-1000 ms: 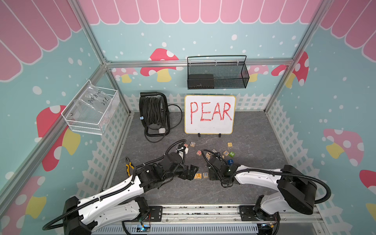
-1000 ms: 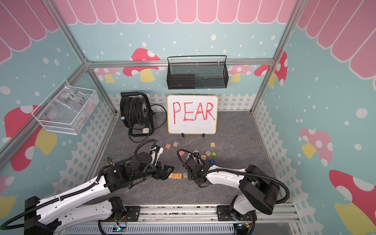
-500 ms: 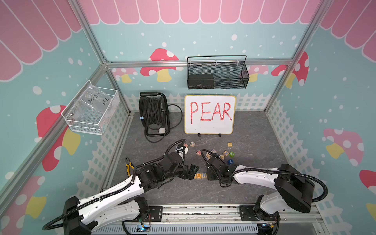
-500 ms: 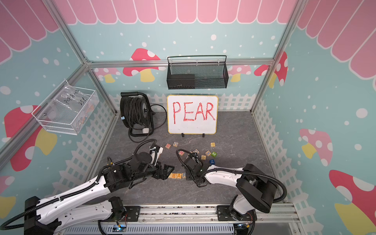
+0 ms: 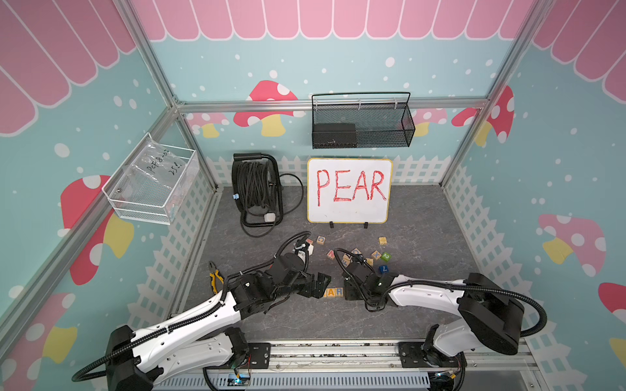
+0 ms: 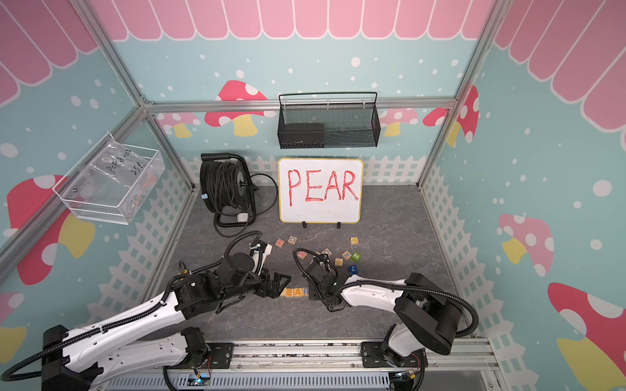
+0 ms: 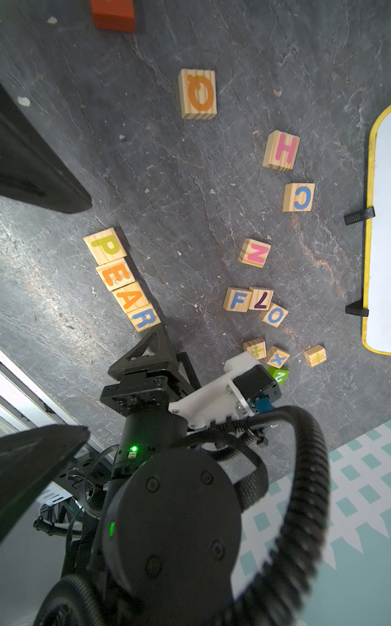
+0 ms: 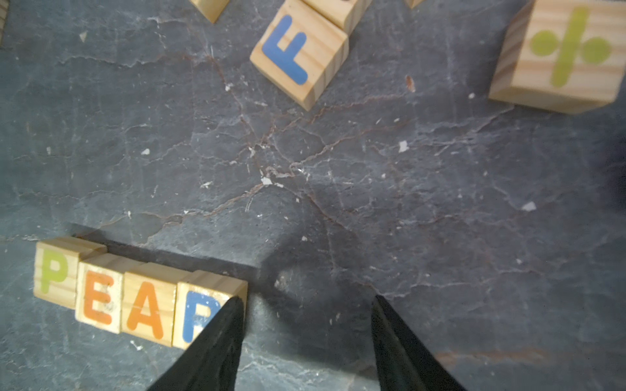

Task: Spell the uppercase word “pear” with letter blocks
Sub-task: Adjust the letter block at the center of the board, then reset both arms

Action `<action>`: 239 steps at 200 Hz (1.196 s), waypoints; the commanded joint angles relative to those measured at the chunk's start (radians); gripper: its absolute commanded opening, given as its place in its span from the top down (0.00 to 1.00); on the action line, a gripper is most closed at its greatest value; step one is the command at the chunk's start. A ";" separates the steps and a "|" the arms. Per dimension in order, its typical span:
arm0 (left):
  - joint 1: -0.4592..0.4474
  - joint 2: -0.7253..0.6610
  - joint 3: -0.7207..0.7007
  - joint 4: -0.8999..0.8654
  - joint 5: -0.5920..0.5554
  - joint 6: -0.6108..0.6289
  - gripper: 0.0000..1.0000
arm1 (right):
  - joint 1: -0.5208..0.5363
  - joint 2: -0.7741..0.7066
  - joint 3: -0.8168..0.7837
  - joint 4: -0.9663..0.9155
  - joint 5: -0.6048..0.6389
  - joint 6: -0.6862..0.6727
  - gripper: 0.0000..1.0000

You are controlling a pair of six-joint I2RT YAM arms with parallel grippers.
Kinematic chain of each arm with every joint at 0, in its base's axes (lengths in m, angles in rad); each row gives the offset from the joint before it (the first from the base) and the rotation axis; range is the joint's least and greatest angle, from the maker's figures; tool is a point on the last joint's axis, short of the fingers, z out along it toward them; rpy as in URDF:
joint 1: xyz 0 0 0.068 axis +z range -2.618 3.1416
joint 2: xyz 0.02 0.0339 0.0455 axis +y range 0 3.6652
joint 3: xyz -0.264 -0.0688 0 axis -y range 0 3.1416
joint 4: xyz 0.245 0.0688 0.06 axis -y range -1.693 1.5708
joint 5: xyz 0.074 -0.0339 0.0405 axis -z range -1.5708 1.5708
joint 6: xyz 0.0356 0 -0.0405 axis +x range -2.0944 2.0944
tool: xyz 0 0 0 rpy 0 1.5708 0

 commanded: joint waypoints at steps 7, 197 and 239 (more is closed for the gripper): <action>-0.004 0.007 0.011 0.024 -0.055 -0.019 0.00 | 0.008 -0.069 0.022 -0.051 0.089 -0.008 0.36; 0.414 0.085 -0.047 0.413 -0.593 0.169 0.00 | -0.472 -0.400 0.051 0.010 0.539 -0.512 0.04; 0.694 0.077 -0.183 0.542 -0.576 0.240 0.00 | -0.577 -0.467 -0.033 0.115 0.570 -0.573 0.01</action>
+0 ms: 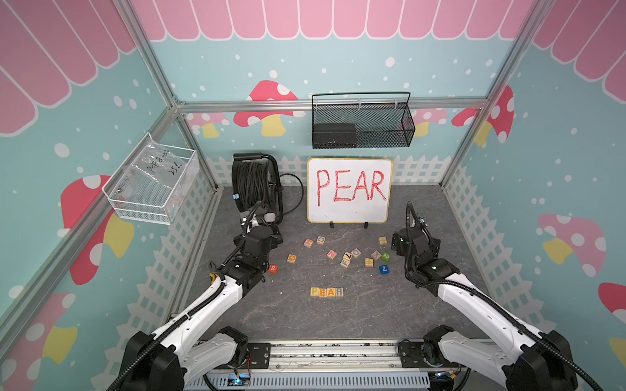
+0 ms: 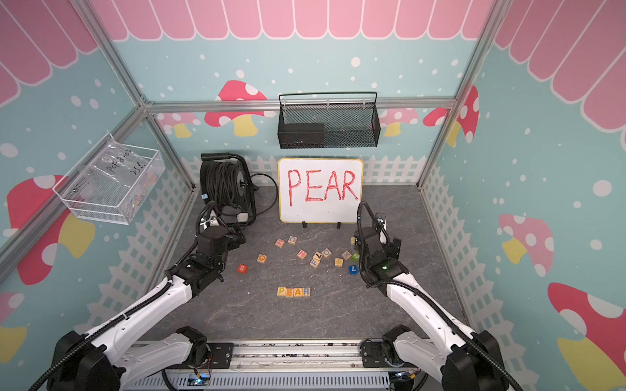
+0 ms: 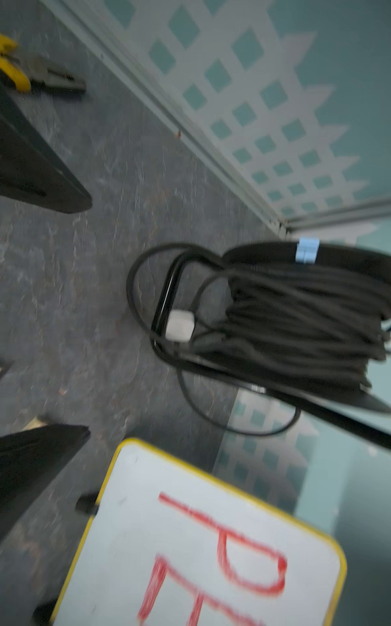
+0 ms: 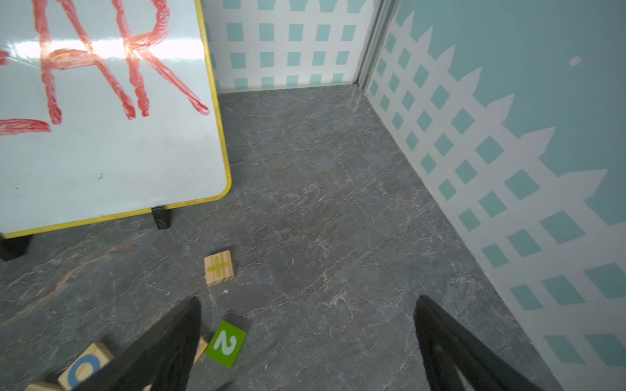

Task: Spell the uppercase word “pear” with letter blocks
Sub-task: Reset both arms

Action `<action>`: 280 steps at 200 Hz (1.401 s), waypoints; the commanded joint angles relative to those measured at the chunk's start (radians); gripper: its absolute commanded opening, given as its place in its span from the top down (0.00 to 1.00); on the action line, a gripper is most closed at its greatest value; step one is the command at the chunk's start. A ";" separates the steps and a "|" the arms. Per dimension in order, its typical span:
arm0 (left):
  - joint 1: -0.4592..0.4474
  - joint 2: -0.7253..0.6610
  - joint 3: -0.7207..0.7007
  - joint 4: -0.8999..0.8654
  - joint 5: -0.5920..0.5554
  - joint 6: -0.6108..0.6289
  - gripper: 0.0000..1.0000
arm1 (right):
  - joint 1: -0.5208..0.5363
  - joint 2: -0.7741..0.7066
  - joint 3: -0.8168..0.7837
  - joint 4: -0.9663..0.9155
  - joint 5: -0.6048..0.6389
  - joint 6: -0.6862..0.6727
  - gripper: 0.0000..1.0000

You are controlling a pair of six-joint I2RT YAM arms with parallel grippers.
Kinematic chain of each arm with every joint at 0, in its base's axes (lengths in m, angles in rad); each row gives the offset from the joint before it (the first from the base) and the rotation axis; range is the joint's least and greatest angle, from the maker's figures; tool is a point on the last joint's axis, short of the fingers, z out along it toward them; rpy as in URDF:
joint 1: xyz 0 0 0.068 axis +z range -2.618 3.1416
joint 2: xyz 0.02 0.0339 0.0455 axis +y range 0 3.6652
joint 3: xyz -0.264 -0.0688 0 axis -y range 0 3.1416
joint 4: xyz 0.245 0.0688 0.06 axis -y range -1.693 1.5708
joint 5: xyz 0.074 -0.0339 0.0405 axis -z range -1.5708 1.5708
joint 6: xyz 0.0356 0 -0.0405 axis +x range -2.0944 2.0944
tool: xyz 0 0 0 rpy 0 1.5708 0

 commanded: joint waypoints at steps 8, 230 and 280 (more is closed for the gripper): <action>0.144 -0.011 -0.095 0.159 -0.036 0.087 0.00 | -0.078 -0.049 -0.074 0.116 0.029 -0.088 0.01; 0.288 0.454 -0.271 0.949 0.249 0.322 0.01 | -0.369 0.293 -0.552 1.446 -0.237 -0.411 0.01; 0.288 0.461 -0.277 0.973 0.244 0.326 0.01 | -0.379 0.411 -0.600 1.657 -0.427 -0.455 0.01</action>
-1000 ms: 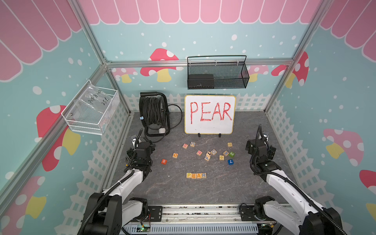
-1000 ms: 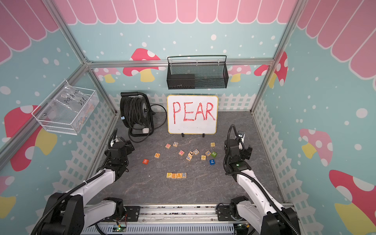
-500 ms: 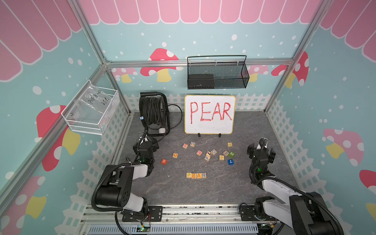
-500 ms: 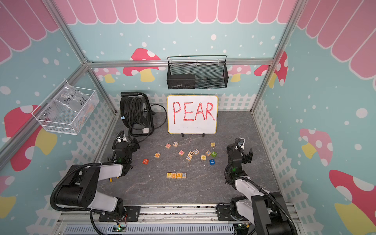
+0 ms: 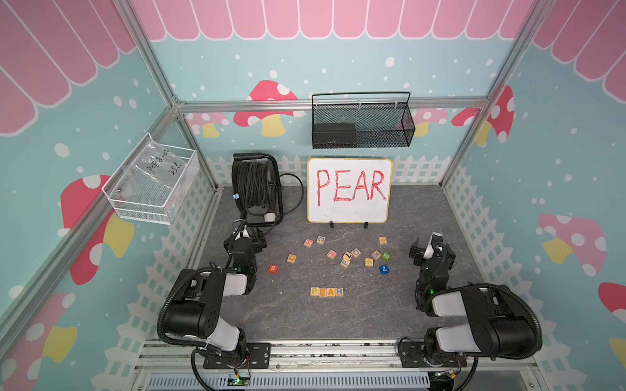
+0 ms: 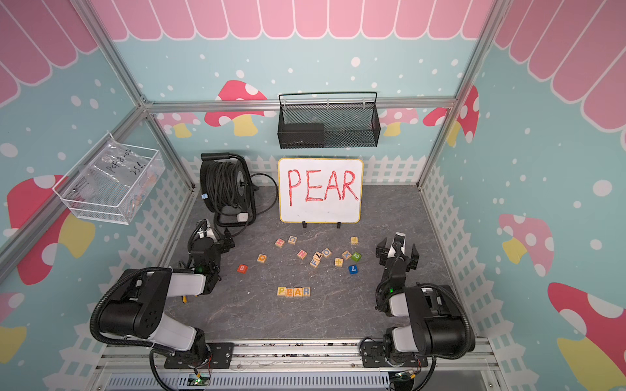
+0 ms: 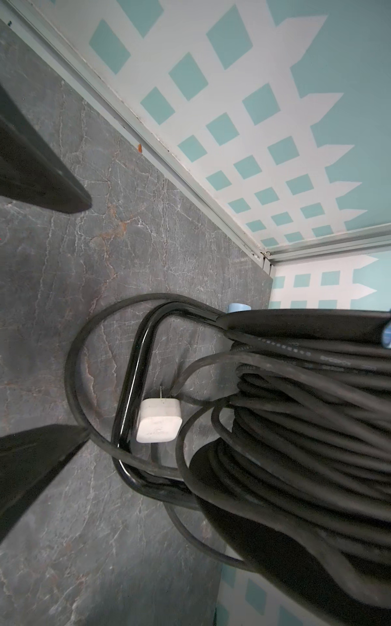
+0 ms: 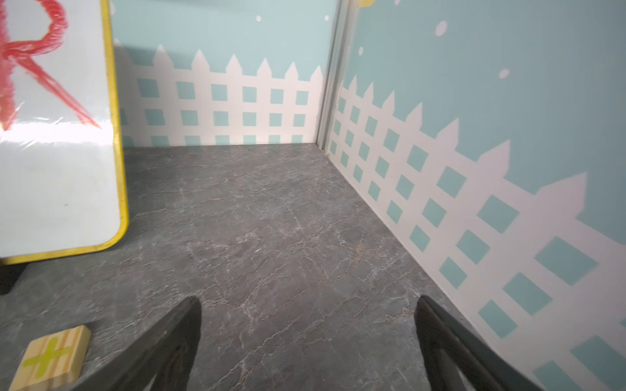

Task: Spell the uppercase word “pear” with letter blocks
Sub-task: Reset both arms

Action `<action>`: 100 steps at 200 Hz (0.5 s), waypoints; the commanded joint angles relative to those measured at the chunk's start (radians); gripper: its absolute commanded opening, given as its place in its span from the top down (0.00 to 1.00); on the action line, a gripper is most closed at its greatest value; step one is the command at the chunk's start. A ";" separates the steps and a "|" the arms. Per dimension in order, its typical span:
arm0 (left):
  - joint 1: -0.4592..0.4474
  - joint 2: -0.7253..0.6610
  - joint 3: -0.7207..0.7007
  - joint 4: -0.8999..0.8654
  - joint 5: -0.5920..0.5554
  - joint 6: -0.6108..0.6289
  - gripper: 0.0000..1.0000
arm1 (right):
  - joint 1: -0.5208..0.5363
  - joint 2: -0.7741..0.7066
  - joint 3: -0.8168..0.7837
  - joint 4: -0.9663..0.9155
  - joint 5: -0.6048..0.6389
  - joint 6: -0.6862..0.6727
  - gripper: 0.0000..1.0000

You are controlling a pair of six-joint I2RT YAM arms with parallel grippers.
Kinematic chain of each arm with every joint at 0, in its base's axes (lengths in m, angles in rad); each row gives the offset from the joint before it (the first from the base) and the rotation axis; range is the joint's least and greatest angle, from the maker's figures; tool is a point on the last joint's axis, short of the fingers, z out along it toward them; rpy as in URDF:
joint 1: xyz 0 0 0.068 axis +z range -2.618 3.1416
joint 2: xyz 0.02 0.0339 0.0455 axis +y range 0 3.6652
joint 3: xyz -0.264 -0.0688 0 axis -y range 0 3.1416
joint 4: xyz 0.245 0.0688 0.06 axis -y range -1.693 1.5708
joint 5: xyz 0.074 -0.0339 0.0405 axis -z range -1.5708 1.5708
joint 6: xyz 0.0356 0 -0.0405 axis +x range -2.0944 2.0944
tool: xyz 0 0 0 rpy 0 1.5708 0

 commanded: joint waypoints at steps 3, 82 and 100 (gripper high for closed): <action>0.008 -0.006 -0.004 0.022 0.011 0.017 0.01 | -0.005 0.034 -0.023 0.201 -0.128 -0.058 0.00; 0.008 0.001 -0.005 0.037 0.008 0.024 0.01 | -0.040 0.097 0.078 0.058 -0.214 -0.042 0.01; 0.008 0.000 -0.005 0.034 0.008 0.023 0.01 | -0.040 0.106 0.073 0.081 -0.216 -0.047 0.01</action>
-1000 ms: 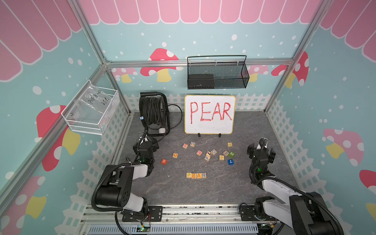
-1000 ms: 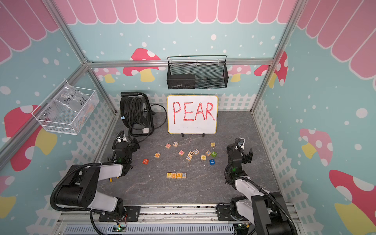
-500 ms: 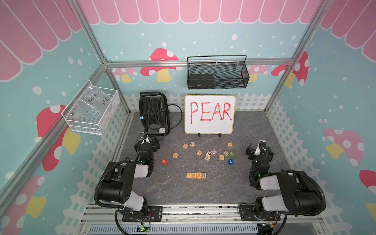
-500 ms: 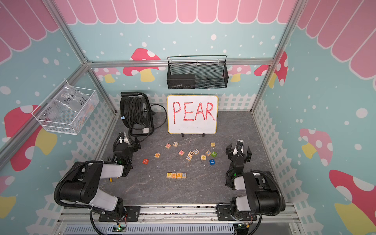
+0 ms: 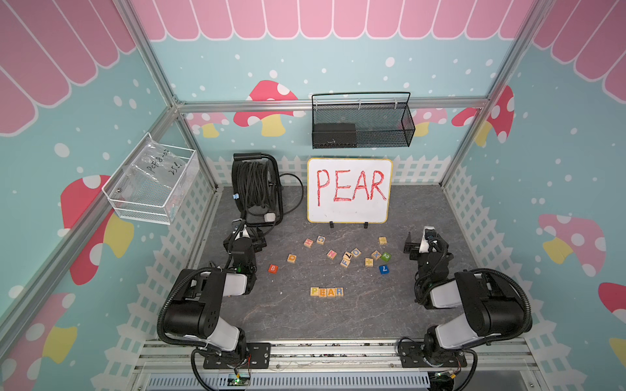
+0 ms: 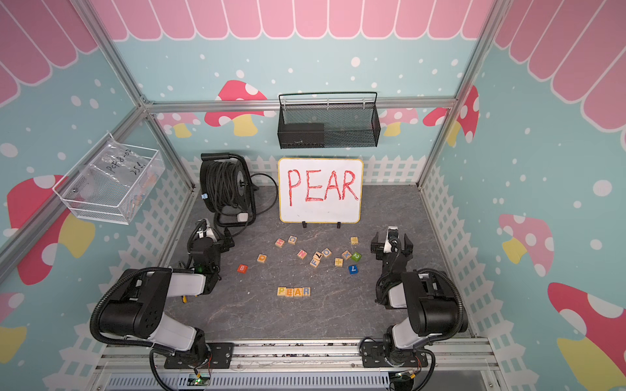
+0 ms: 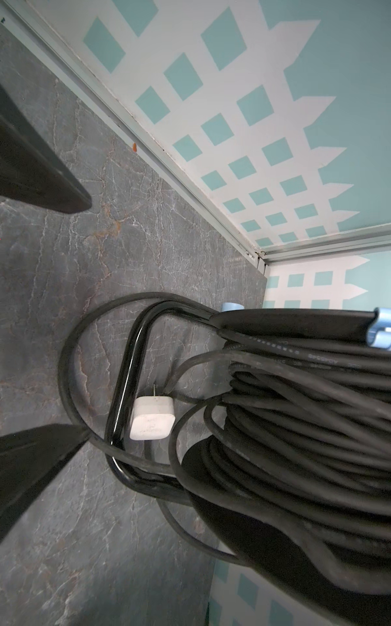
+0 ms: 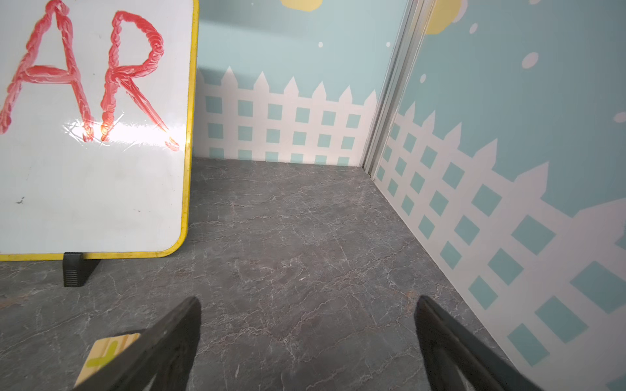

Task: Spell the uppercase word “pear” with letter blocks
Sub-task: Reset both arms

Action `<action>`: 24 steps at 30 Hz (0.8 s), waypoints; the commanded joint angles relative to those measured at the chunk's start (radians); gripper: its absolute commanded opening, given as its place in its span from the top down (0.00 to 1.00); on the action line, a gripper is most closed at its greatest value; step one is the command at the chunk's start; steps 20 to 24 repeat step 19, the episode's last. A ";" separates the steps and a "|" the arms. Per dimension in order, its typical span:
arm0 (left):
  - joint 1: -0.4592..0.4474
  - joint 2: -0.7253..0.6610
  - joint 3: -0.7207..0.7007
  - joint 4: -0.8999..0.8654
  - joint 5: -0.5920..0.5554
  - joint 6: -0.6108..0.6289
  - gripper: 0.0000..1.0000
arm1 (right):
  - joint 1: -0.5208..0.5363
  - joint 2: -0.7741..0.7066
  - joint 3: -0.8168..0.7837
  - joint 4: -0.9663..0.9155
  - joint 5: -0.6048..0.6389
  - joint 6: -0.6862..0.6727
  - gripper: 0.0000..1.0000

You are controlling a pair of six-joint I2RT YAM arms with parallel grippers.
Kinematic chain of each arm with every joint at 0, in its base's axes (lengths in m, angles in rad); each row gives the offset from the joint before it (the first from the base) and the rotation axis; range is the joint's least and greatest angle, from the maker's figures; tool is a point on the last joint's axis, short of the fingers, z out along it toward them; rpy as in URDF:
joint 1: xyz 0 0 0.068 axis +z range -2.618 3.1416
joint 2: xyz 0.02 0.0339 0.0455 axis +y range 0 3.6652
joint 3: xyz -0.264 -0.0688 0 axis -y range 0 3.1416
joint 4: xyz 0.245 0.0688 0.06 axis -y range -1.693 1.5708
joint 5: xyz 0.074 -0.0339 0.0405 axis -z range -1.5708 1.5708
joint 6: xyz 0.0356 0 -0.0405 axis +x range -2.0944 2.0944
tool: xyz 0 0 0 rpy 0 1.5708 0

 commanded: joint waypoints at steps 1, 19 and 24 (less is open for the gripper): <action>0.007 0.000 -0.004 0.023 0.007 0.023 0.01 | -0.004 0.001 0.002 0.005 -0.022 -0.005 0.01; 0.005 0.001 -0.006 0.023 0.008 0.024 0.01 | -0.004 -0.001 0.001 0.008 -0.021 -0.005 0.01; 0.005 0.001 -0.006 0.023 0.008 0.024 0.01 | -0.004 -0.001 0.001 0.008 -0.021 -0.005 0.01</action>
